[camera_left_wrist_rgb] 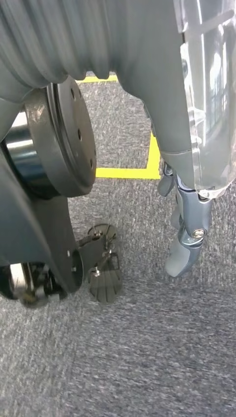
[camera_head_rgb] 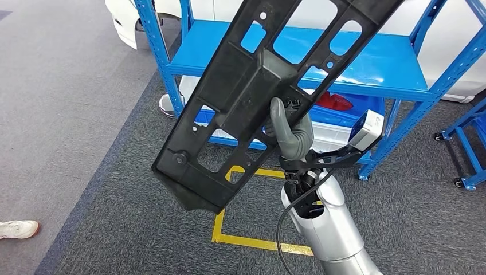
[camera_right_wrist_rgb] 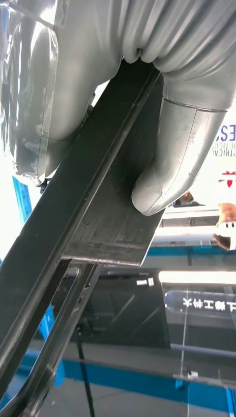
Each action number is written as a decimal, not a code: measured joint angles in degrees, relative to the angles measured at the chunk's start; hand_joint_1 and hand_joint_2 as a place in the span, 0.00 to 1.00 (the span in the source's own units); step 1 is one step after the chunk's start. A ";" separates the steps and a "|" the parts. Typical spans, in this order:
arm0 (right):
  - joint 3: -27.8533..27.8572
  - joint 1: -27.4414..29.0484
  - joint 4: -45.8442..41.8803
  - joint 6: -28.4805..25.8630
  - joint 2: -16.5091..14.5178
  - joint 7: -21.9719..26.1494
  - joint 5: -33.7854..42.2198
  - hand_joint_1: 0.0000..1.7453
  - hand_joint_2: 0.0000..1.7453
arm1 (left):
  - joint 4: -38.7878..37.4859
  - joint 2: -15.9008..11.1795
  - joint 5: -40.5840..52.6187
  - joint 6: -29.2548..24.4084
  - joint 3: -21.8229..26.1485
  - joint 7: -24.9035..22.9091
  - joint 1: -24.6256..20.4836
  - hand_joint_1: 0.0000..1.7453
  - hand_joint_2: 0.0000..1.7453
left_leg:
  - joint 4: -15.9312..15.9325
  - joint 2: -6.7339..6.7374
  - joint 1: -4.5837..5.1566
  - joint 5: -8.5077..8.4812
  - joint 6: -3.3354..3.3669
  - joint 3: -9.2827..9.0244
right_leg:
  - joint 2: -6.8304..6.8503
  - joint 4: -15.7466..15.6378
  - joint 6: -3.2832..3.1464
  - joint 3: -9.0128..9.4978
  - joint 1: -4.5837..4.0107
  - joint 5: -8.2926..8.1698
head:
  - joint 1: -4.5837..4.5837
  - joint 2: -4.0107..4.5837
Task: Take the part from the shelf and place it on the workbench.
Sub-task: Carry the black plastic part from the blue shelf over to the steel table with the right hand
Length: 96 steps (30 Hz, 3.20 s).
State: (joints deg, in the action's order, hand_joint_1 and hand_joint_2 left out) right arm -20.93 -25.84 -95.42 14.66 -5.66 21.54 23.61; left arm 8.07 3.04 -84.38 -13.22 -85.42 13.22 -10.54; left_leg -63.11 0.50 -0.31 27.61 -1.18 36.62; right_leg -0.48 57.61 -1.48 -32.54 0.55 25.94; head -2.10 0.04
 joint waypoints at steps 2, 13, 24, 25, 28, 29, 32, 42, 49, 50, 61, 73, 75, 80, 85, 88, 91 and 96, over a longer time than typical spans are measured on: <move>0.05 0.13 0.07 0.16 0.01 0.14 0.01 1.00 1.00 | 0.00 0.00 -0.02 0.00 0.00 -0.01 0.10 0.00 1.00 | -7.87 -0.04 -0.12 3.85 -0.34 3.23 | -0.50 0.06 -0.22 -0.48 -0.10 -0.32 | 0.01 0.00; 0.59 0.35 0.37 0.92 0.24 0.26 0.20 1.00 1.00 | 0.00 -0.07 -0.18 0.02 0.00 0.01 0.34 0.00 1.00 | 5.62 -2.68 -0.47 -2.05 1.46 -4.31 | -4.89 1.16 2.16 -2.73 0.04 -1.17 | 0.00 0.00; 1.12 0.32 0.63 1.18 0.60 0.28 0.39 1.00 1.00 | 0.00 -0.05 -0.67 0.02 0.00 0.19 0.66 0.00 1.00 | 5.16 4.27 0.08 -1.87 1.61 -3.84 | 4.00 2.58 2.43 -2.53 -0.33 -0.40 | 0.01 0.00; 1.15 0.30 0.63 1.26 0.61 0.31 0.46 1.00 1.00 | 0.00 -0.05 -0.68 0.02 0.00 0.20 0.69 0.00 1.00 | 5.05 4.77 0.24 -1.75 1.33 -3.85 | 4.45 1.50 2.00 -2.16 -0.58 -0.39 | 0.01 0.00; 1.31 0.58 0.61 1.50 0.72 0.39 0.75 1.00 1.00 | 0.00 -0.04 -0.73 0.02 0.00 0.20 0.72 0.00 1.00 | 4.79 5.52 0.19 -1.24 0.42 -3.95 | 2.72 1.13 0.81 -2.35 -0.68 -0.67 | 0.01 0.00; 1.38 0.68 0.59 1.58 0.74 0.41 0.84 1.00 1.00 | 0.00 -0.04 -0.75 0.02 0.00 0.20 0.71 0.00 1.00 | 3.81 4.49 0.04 -0.38 0.09 -3.61 | 2.12 1.00 0.44 -2.36 -0.56 -0.84 | 0.00 0.00; 1.52 1.10 0.50 1.81 0.74 0.43 0.97 1.00 1.00 | 0.00 -0.05 -0.87 0.02 0.00 0.14 1.16 0.00 1.00 | -5.38 0.67 -0.27 4.81 -0.50 0.32 | 0.21 0.88 -0.28 -2.45 -0.32 -1.16 | 0.00 0.00; 2.42 2.12 0.25 1.98 0.76 0.44 0.93 1.00 1.00 | -0.01 -0.29 -0.83 0.09 0.01 0.35 1.78 0.00 1.00 | 5.08 -4.51 -0.44 -1.57 1.08 -3.88 | -7.27 1.11 1.39 -3.28 0.01 -1.81 | -0.02 0.00; 3.06 2.52 -0.01 2.18 1.04 0.63 0.68 1.00 1.00 | -0.02 -0.28 -0.65 0.24 0.02 -0.13 1.44 0.00 1.00 | 6.44 0.89 -0.61 -2.27 2.21 -4.35 | -0.11 15.69 3.53 -10.35 0.23 5.38 | 0.01 0.00; 3.09 2.62 -0.01 2.27 1.05 0.63 0.67 1.00 1.00 | -0.02 -0.28 -0.66 0.23 0.02 -0.19 1.43 0.00 1.00 | 6.42 1.70 -0.61 -2.20 2.17 -4.36 | 0.07 16.15 3.67 -10.52 0.33 5.02 | 0.01 0.00; 3.75 2.53 -0.02 2.98 1.14 1.12 0.23 1.00 1.00 | -0.02 -0.22 -0.73 0.22 0.01 -0.50 0.85 0.00 1.00 | 1.21 3.28 -0.33 2.42 -0.40 -3.36 | 1.41 0.16 0.17 -2.47 -0.10 -1.61 | -0.01 0.00; 4.04 2.89 0.33 3.31 1.14 1.55 0.11 1.00 1.00 | -0.02 -0.30 -0.72 0.37 0.00 -0.63 1.09 0.00 1.00 | 4.80 -4.66 -0.95 -1.29 0.63 -3.66 | -7.52 1.15 1.85 -3.86 0.21 -2.02 | -0.02 0.00; 4.17 2.90 0.30 3.37 1.16 1.57 0.11 1.00 1.00 | -0.03 -0.28 -0.80 0.37 0.01 -0.56 0.99 0.00 1.00 | 5.44 -3.23 -1.10 -1.67 1.37 -3.94 | -5.24 2.38 2.49 -4.55 0.00 -1.19 | 0.00 0.00; 4.27 2.87 0.32 3.60 1.21 1.58 0.10 1.00 1.00 | -0.04 -0.28 -0.90 0.46 0.00 -0.50 1.50 0.00 1.00 | 5.80 1.05 -0.87 -1.67 2.07 -4.13 | 0.01 17.13 3.30 -11.54 0.26 5.37 | 0.01 0.00; 4.33 2.88 0.02 3.86 1.19 1.59 0.11 1.00 1.00 | -0.04 -0.26 -0.73 0.57 0.00 -0.63 1.56 0.00 1.00 | 5.58 4.33 -0.46 -0.95 1.17 -4.77 | 4.60 2.63 2.46 -3.34 -0.24 -0.87 | 0.01 0.00; 4.45 3.04 -0.37 4.01 1.14 1.61 0.14 1.00 1.00 | -0.04 -0.26 -0.73 0.38 0.00 -0.72 1.60 0.00 1.00 | 5.66 6.07 -0.06 -0.53 0.34 -5.27 | 4.21 0.86 1.32 -2.73 -0.66 -0.89 | 0.00 0.00; 4.56 3.21 -0.71 4.03 1.08 1.62 0.16 1.00 1.00 | -0.04 -0.26 -0.73 0.22 0.00 -0.74 1.53 0.00 1.00 | 2.73 3.62 -0.42 1.91 -0.49 -4.38 | 2.16 0.37 0.28 -2.60 -0.15 -1.28 | 0.00 0.00; 4.58 3.81 -0.81 4.05 0.87 1.62 0.17 1.00 1.00 | -0.04 -0.28 -0.71 0.18 0.00 -0.76 2.18 0.00 1.00 | -11.16 0.02 -0.55 6.81 -0.78 2.51 | -1.89 0.42 -0.24 -2.56 -0.07 -1.37 | 0.00 0.00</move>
State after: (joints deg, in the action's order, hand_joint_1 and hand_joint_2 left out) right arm -16.35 -22.03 -96.24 18.72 -4.79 23.16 23.78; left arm 8.02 2.75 -85.09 -13.04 -85.42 12.46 -8.36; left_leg -74.27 0.51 -0.86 34.42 -1.96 39.13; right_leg -2.37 58.03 -1.72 -35.09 0.47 24.57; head -2.10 0.04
